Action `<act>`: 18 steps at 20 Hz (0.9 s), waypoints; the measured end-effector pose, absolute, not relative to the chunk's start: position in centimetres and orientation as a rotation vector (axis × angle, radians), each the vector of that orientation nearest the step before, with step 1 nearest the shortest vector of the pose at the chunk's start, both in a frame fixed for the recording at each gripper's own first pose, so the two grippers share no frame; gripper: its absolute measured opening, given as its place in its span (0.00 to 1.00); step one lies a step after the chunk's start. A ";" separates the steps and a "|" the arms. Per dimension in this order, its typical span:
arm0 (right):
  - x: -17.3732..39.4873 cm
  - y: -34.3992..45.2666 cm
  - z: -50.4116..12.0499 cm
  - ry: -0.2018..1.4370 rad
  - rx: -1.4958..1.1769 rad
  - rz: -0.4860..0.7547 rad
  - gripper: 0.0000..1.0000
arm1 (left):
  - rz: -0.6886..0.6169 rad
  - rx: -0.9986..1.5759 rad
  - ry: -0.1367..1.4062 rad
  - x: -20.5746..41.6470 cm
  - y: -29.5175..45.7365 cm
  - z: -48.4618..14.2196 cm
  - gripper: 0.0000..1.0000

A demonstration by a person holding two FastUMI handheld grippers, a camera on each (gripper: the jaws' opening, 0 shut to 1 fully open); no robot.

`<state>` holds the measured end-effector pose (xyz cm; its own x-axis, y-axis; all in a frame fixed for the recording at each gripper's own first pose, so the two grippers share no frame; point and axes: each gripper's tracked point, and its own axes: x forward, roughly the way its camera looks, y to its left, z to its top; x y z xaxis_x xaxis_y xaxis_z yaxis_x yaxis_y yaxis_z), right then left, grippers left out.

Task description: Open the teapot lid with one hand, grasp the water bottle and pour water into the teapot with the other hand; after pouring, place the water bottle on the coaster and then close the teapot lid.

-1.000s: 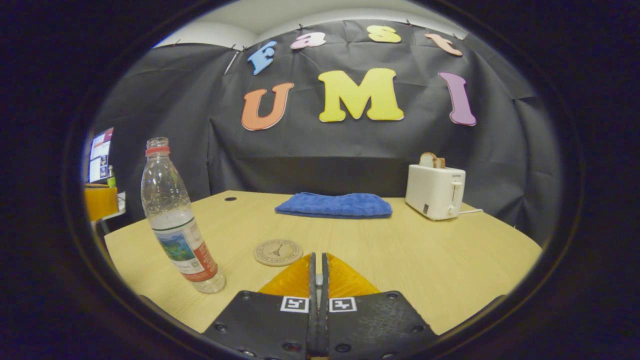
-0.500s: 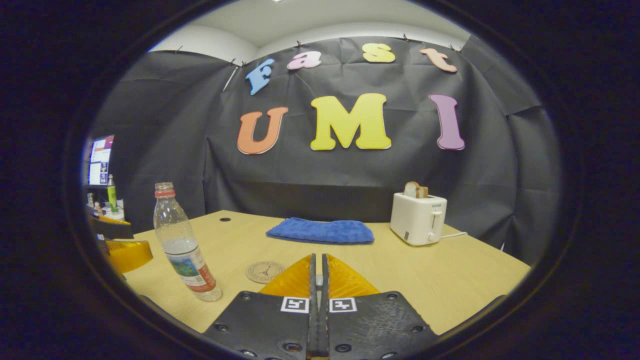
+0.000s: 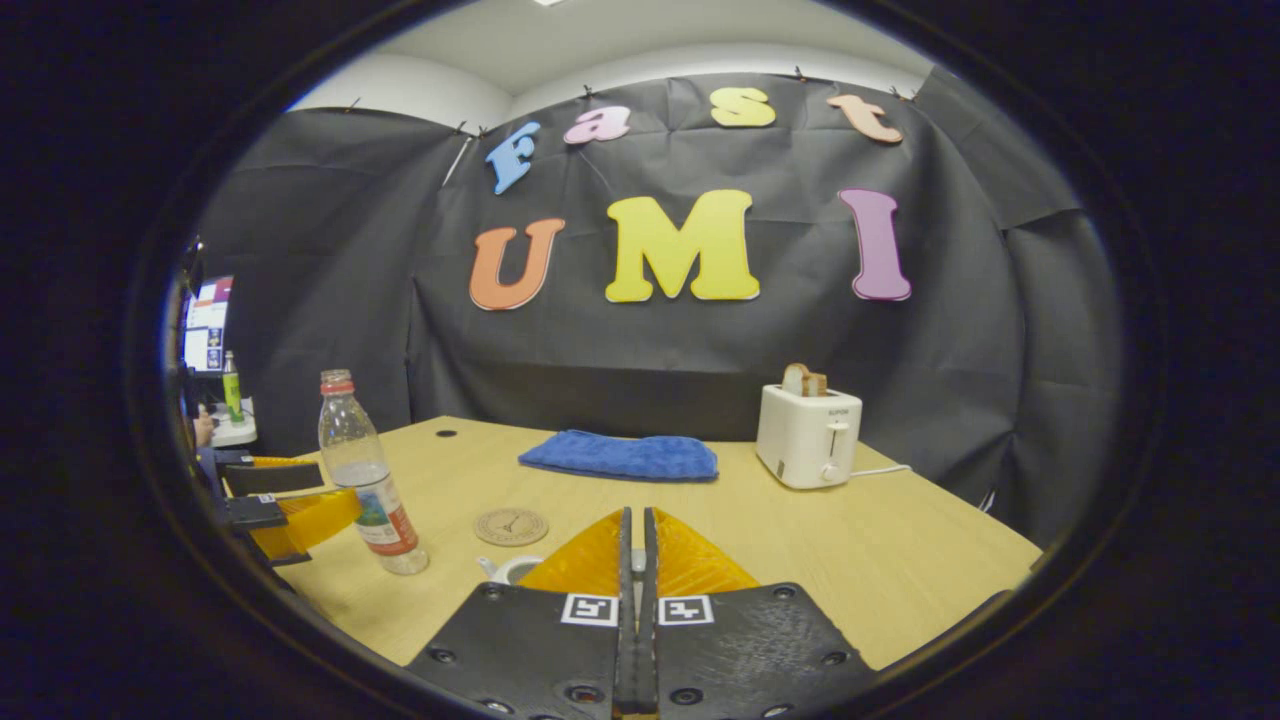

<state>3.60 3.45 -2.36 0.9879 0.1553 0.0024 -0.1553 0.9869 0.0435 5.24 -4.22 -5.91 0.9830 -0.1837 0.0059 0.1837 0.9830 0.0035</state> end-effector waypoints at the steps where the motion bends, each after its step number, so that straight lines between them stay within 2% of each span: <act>1: 3.7 2.8 -2.5 0.006 0.042 0.144 0.00 | -0.172 0.006 -0.002 5.8 -4.0 -6.2 0.98; 2: 3.6 2.5 -2.8 0.014 0.037 0.141 0.00 | -0.173 0.001 -0.004 6.3 -4.2 -6.4 1.00; 9: 3.5 0.2 -1.5 -0.022 0.046 0.097 0.00 | -0.158 0.006 -0.050 9.3 -4.5 -6.2 0.97; 11: 3.6 -0.1 -1.4 -0.021 0.053 0.091 0.00 | -0.180 0.006 -0.037 9.1 -5.3 -6.6 0.89; 12: 3.5 -0.1 -1.3 -0.021 0.056 0.093 0.00 | -0.175 0.005 -0.053 9.2 -5.2 -6.3 0.80; 18: 3.3 -0.6 -0.8 -0.033 0.052 0.081 0.00 | -0.230 0.084 -0.056 7.1 -7.4 -4.9 0.76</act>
